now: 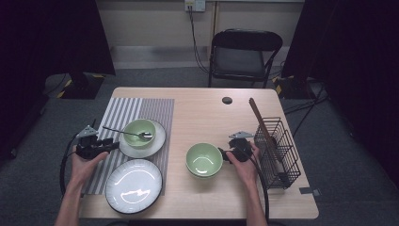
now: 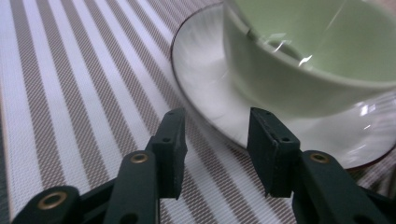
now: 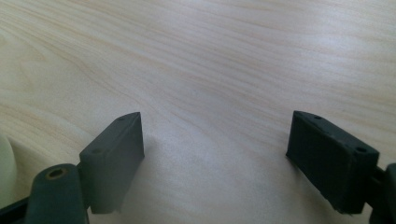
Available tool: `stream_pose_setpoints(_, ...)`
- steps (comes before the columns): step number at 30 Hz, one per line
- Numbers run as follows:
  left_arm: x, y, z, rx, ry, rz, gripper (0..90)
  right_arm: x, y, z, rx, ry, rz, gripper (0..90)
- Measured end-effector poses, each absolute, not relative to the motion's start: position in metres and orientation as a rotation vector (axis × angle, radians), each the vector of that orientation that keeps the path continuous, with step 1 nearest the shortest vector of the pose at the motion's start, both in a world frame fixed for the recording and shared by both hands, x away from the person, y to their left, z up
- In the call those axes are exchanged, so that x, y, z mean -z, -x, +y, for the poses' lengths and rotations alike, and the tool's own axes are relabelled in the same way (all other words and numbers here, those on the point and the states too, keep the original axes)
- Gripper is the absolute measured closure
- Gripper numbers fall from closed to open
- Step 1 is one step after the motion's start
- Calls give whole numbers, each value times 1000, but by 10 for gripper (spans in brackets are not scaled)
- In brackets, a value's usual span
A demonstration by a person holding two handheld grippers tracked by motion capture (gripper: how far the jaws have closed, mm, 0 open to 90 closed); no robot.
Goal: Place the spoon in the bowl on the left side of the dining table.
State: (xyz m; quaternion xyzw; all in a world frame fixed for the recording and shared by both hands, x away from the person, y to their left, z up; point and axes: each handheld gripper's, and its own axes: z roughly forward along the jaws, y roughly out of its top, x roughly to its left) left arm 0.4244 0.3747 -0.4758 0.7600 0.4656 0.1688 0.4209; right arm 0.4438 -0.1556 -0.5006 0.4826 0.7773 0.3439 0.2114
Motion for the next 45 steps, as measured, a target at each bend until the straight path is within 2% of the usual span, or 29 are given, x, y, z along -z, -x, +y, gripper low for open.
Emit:
stream_pose_setpoints(7, 482, -421, 382, -440, -1894, 1198, 486, 500, -444, -158, -978, -1356, 2151, 198)
stream_pose_setpoints(12, 487, -422, 382, -456, -1936, 1217, 443, 498, -446, -162, -969, -1362, 2160, 257)
stream_pose_setpoints(17, 486, -420, 379, -508, -1978, 1210, 354, 491, -446, -162, -965, -1368, 2141, 240)
stream_pose_setpoints(22, 489, -417, 380, -474, -2030, 1227, 281, 480, -442, -160, -982, -1350, 2122, 237)
stream_pose_setpoints(30, 497, -414, 381, -501, -2065, 1223, 229, 458, -437, -155, -1023, -1316, 2074, 229)
stream_pose_setpoints(32, 499, -415, 380, -494, -2070, 1196, 162, 452, -435, -153, -1038, -1302, 2073, 230)
stream_pose_setpoints(34, 502, -414, 379, -518, -2059, 1179, 133, 447, -433, -152, -1052, -1290, 2072, 229)
stream_pose_setpoints(45, 502, -414, 380, -511, -2059, 1175, 134, 425, -423, -143, -1119, -1219, 2085, 219)
